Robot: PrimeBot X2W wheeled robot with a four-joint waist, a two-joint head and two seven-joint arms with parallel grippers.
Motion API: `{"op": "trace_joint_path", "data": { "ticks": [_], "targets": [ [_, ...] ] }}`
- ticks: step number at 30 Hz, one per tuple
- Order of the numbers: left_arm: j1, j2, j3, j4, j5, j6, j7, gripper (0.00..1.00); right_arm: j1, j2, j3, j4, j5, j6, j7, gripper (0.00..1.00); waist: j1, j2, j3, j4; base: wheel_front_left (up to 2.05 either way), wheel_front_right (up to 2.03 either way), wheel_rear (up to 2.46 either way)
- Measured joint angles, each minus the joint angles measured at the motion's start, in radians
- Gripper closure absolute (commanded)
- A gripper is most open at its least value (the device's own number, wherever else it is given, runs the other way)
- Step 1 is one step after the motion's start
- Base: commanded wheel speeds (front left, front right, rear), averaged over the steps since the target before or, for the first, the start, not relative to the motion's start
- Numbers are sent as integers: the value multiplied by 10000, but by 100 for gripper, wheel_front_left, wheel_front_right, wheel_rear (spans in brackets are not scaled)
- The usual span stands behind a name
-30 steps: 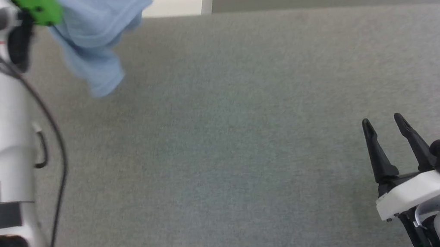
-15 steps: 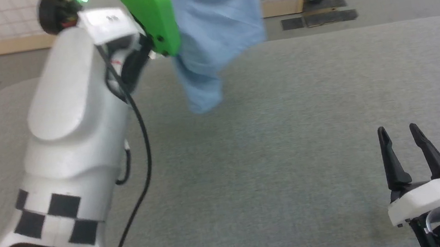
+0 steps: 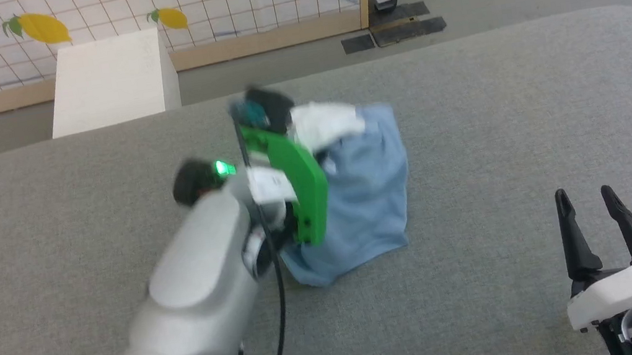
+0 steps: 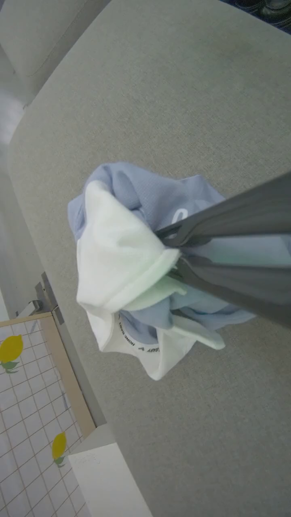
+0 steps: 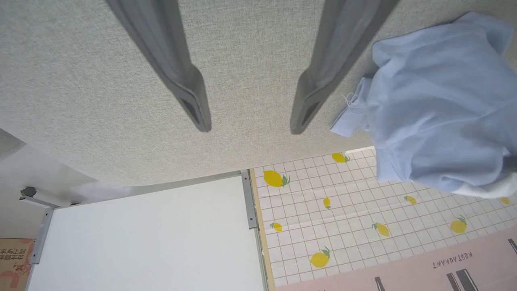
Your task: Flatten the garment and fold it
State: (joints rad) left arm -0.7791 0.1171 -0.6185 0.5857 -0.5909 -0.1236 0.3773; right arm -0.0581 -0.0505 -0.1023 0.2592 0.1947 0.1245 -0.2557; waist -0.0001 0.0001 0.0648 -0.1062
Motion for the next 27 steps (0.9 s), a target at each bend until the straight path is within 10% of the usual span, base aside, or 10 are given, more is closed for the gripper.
{"op": "trace_joint_path", "data": {
  "ticks": [11,13,27],
  "targets": [
    [1273,-405,-698,1791,-314,6,959,100,-12,2,6,31,56,0,0,0,0,0,182,124,0,0,0],
    [1263,-470,-633,1812,-506,17,976,0,-12,2,12,44,75,0,0,0,0,0,165,203,0,0,0],
    [981,75,1741,-242,-2109,606,-408,0,99,2,19,203,196,0,-2,0,0,0,-502,849,0,0,0]
  ]
}}
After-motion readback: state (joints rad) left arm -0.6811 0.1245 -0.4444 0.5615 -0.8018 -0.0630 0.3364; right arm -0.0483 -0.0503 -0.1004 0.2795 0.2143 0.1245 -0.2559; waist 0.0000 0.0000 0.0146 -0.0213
